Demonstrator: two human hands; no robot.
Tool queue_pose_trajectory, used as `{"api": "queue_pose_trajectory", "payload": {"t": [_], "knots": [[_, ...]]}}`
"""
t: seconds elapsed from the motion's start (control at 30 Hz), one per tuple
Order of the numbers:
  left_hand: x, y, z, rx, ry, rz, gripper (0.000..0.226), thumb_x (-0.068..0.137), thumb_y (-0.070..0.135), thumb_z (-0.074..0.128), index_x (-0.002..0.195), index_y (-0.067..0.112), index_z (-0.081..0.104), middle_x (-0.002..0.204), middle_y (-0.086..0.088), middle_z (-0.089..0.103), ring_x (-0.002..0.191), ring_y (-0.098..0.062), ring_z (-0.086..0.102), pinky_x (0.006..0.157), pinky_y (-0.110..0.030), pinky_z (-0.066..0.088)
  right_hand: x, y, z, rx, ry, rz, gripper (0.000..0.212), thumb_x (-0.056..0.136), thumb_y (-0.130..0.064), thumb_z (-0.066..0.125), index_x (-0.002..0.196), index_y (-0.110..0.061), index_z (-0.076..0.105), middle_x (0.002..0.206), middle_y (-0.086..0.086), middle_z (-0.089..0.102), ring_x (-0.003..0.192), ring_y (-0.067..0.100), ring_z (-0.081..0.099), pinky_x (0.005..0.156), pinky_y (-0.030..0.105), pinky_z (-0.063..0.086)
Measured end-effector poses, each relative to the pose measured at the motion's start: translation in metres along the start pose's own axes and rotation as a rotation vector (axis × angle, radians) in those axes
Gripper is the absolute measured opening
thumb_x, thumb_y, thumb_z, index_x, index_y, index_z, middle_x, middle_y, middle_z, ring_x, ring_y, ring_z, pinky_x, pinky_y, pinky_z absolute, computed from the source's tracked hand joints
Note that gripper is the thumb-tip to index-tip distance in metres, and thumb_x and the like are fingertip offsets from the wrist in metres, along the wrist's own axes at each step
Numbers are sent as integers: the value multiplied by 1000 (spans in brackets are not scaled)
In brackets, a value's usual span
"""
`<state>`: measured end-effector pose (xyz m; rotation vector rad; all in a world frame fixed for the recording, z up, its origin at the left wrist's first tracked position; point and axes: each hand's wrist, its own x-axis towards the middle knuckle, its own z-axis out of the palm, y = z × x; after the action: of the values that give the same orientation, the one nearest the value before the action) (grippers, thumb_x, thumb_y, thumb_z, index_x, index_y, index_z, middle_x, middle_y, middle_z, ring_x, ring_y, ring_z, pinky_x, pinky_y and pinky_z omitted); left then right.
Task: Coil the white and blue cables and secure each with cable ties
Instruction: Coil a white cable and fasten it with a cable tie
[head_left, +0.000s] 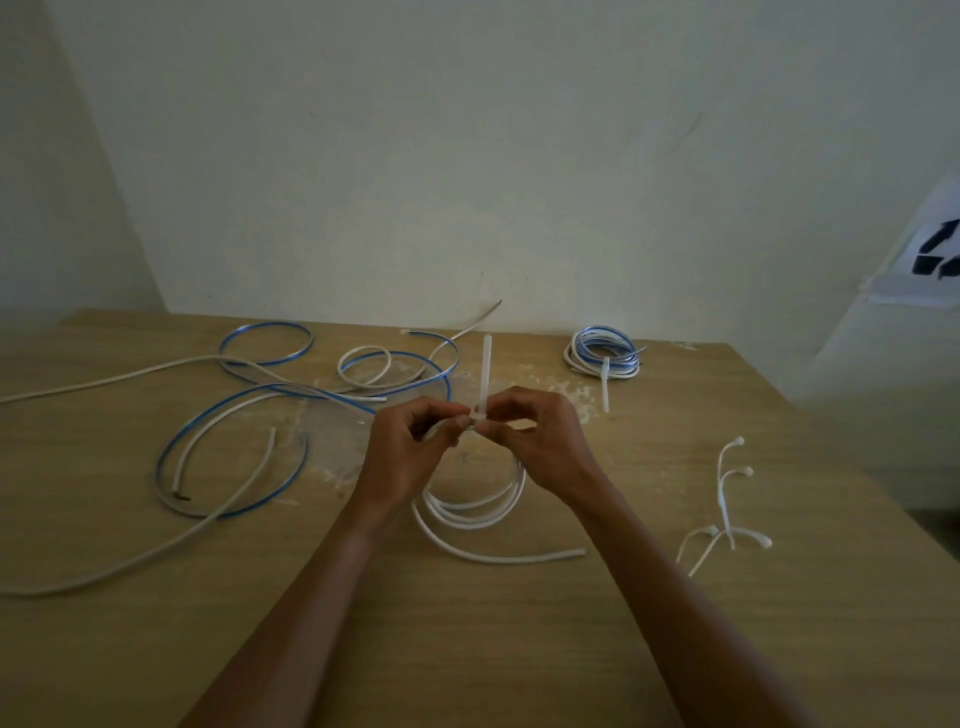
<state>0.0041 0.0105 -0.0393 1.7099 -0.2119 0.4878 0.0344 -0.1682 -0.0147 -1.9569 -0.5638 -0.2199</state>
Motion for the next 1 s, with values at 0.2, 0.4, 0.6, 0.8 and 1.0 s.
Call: {"api": "queue_pose_trajectory", "payload": {"t": [0.2, 0.4, 0.6, 0.8, 1.0], "knots": [[-1, 1, 1, -12, -55, -39, 11, 86, 2, 75, 97, -2, 76, 67, 1, 70, 56, -1, 61, 58, -14, 47, -15, 13, 11, 219, 104, 20, 17, 80, -6, 82, 94, -13, 76, 89, 4, 78, 85, 20, 76, 81, 39, 61], [-2, -2, 0, -23, -44, -67, 8, 87, 2, 74, 94, 4, 78, 66, -3, 72, 55, -10, 63, 55, -23, 50, -22, 7, 17, -106, 142, -258, 15, 84, -11, 79, 98, -16, 76, 91, -6, 73, 83, 4, 70, 73, 24, 58], [-2, -2, 3, -45, -110, -46, 9, 86, 3, 76, 95, 3, 77, 67, 0, 72, 55, -7, 62, 55, -20, 48, -19, 6, 12, 51, 165, 18, 4, 90, -17, 73, 88, -19, 75, 85, -9, 75, 85, 5, 71, 74, 32, 61], [-5, 1, 7, -45, -130, 3, 20, 86, 18, 78, 104, 9, 78, 85, -2, 78, 75, -15, 72, 69, -27, 56, -19, 3, 3, 232, 119, 82, 7, 91, -13, 72, 94, -9, 76, 90, 2, 75, 89, 16, 69, 77, 25, 57], [-7, 9, 16, 46, -147, 45, 18, 88, 31, 74, 94, 15, 80, 83, 6, 77, 80, -7, 72, 72, -21, 52, -18, 4, -2, 334, 121, 151, 9, 86, -4, 75, 88, -13, 76, 80, 2, 74, 77, 9, 66, 72, 23, 54]]}}
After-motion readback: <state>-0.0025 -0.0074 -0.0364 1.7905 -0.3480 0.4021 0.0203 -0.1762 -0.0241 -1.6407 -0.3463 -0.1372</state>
